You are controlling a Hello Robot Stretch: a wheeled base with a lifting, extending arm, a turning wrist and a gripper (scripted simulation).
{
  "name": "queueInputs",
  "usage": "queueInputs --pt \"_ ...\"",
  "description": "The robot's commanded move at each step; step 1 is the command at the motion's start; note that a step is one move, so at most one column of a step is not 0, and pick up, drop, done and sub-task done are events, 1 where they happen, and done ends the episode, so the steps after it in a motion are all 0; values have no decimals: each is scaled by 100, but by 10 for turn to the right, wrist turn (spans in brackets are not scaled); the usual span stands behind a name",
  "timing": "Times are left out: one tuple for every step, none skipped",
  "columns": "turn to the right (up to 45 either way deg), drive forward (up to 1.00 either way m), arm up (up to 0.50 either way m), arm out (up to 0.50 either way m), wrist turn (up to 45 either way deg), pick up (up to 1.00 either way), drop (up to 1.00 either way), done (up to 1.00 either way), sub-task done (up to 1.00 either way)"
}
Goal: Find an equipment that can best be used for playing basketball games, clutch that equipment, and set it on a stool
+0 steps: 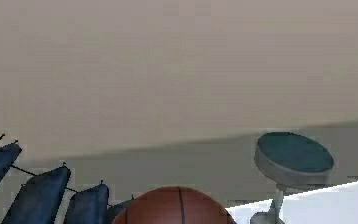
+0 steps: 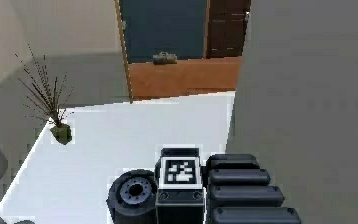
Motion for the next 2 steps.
queueInputs --pt "450 0 0 0 0 0 0 0 0" --pt "450 0 0 0 0 0 0 0 0"
